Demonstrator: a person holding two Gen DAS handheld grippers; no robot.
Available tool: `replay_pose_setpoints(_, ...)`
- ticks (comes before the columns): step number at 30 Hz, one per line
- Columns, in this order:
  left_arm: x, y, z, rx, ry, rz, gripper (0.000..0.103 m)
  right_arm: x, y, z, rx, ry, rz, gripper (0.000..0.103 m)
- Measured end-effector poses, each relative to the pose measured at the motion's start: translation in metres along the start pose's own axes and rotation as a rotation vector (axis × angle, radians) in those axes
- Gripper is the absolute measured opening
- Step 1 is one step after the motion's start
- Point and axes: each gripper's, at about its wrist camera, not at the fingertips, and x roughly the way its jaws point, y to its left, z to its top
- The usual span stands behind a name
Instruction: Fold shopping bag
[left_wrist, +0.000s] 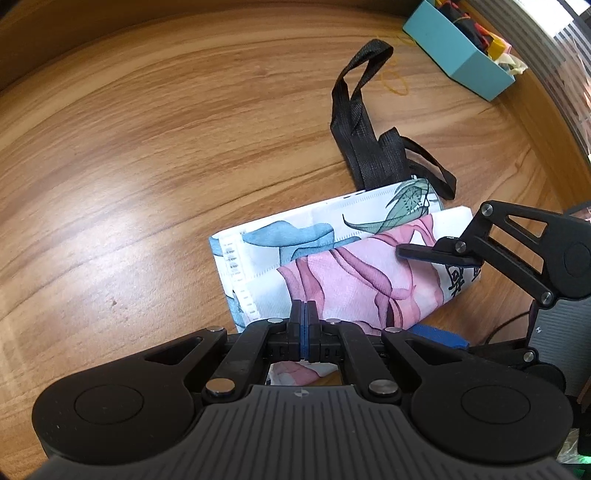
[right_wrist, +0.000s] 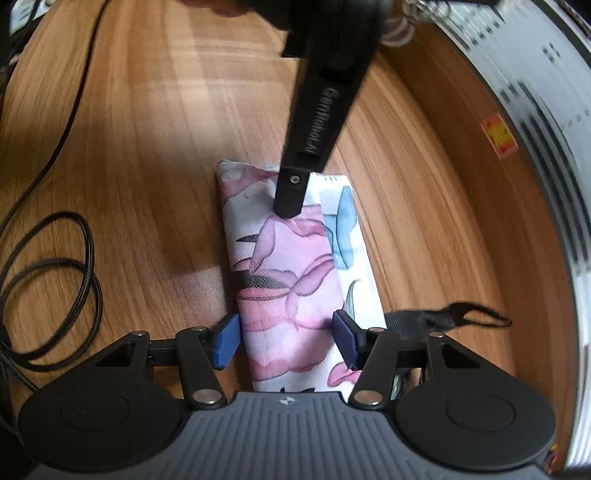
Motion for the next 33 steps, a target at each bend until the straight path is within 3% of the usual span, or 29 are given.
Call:
replay_pose_setpoints(11, 0.006, 0.006, 0.006, -0.013, 0.032, -0.023, 0.002, 0.004, 0.028, -0.006, -0.239, -0.064, -0.168, 0.059)
replay_pose_setpoints(13, 0.006, 0.004, 0.006, -0.002, 0.028, -0.019, 0.002, 0.005, 0.028, -0.006, -0.256, -0.061, -0.153, 0.038)
replay_pose_setpoints(16, 0.002, 0.001, 0.004, 0.03, 0.012, -0.008, 0.002, 0.007, 0.025, -0.005, -0.247, -0.049, -0.134, 0.036)
replay_pose_setpoints(18, -0.005, -0.005, 0.002, 0.088, -0.02, -0.001, 0.01, 0.006, 0.019, -0.002, -0.219, -0.039, -0.094, 0.036)
replay_pose_setpoints(20, -0.018, -0.019, -0.005, 0.21, -0.084, 0.003, 0.051, 0.006, 0.014, 0.0, -0.196, -0.031, -0.069, 0.035)
replay_pose_setpoints(21, -0.021, -0.024, -0.008, 0.254, -0.102, 0.02, 0.059, 0.006, 0.012, 0.001, -0.177, -0.026, -0.054, 0.035)
replay_pose_setpoints(24, -0.026, -0.042, -0.02, 0.411, -0.133, 0.111, 0.062, 0.004, 0.005, 0.006, -0.132, -0.018, -0.016, 0.035)
replay_pose_setpoints(33, -0.017, -0.058, -0.042, 0.687, -0.137, 0.235, 0.063, -0.005, -0.006, 0.011, -0.022, -0.027, 0.059, 0.035)
